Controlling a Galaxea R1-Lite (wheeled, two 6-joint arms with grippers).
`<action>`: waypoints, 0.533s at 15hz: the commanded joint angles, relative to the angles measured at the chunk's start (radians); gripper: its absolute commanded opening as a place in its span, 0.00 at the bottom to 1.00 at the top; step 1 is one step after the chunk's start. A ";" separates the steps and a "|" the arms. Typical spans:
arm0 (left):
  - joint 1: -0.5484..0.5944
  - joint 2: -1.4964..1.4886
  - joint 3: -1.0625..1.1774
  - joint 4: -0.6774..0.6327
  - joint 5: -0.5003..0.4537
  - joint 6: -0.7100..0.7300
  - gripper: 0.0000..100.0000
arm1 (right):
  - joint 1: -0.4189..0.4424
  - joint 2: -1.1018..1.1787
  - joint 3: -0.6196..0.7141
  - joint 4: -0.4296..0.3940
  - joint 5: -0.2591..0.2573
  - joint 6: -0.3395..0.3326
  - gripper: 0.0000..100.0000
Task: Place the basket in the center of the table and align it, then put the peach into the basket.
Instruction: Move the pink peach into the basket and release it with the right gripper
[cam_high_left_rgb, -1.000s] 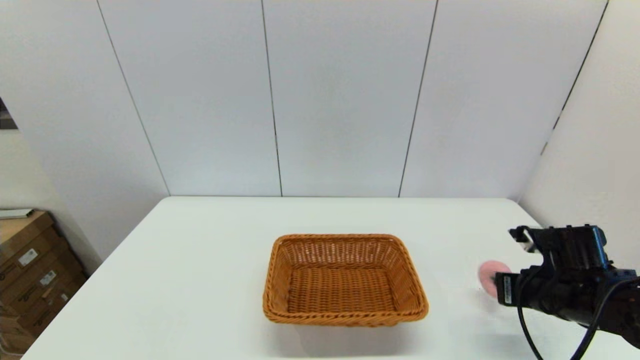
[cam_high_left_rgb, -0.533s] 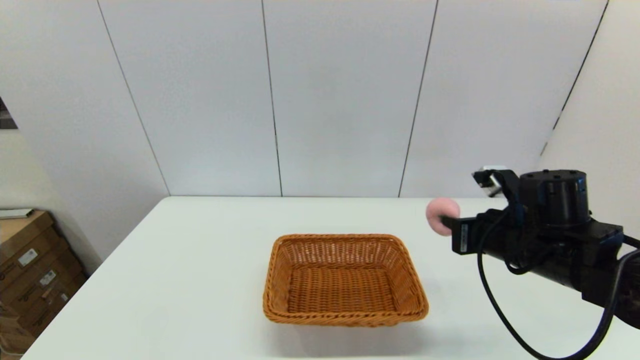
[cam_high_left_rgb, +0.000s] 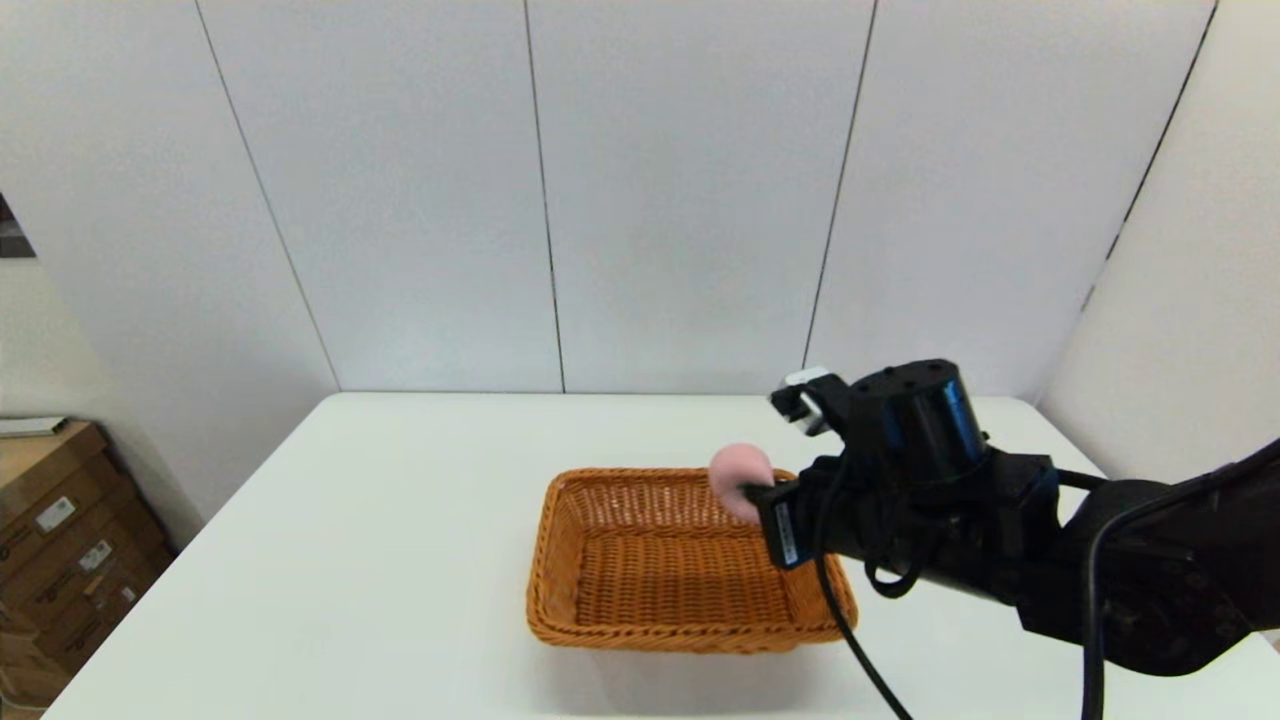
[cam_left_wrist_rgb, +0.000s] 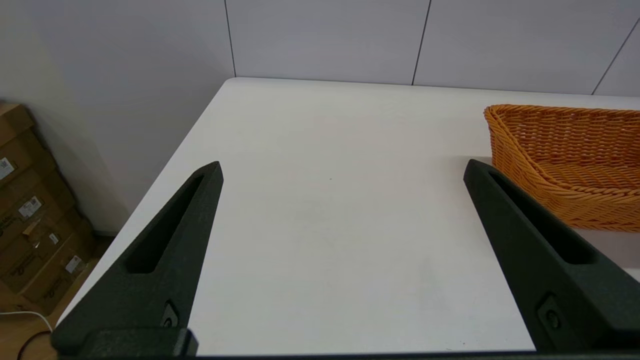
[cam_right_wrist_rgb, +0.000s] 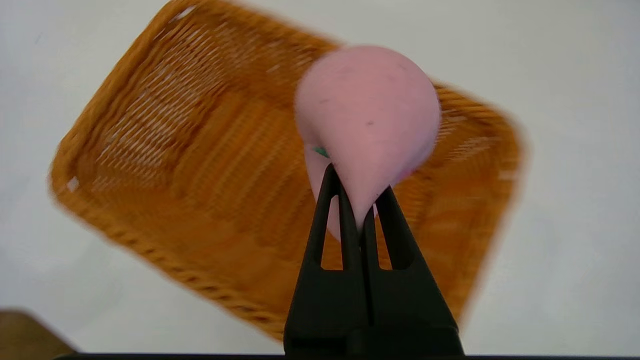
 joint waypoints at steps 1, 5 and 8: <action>0.000 0.000 0.000 0.000 0.001 -0.002 1.00 | 0.063 0.117 -0.010 -0.011 -0.045 -0.035 0.00; 0.000 0.000 0.000 0.000 0.001 -0.001 1.00 | 0.121 0.137 -0.010 -0.002 -0.042 -0.032 0.00; 0.000 0.000 0.000 0.000 0.001 -0.004 1.00 | 0.124 0.138 -0.009 -0.006 -0.043 -0.025 1.00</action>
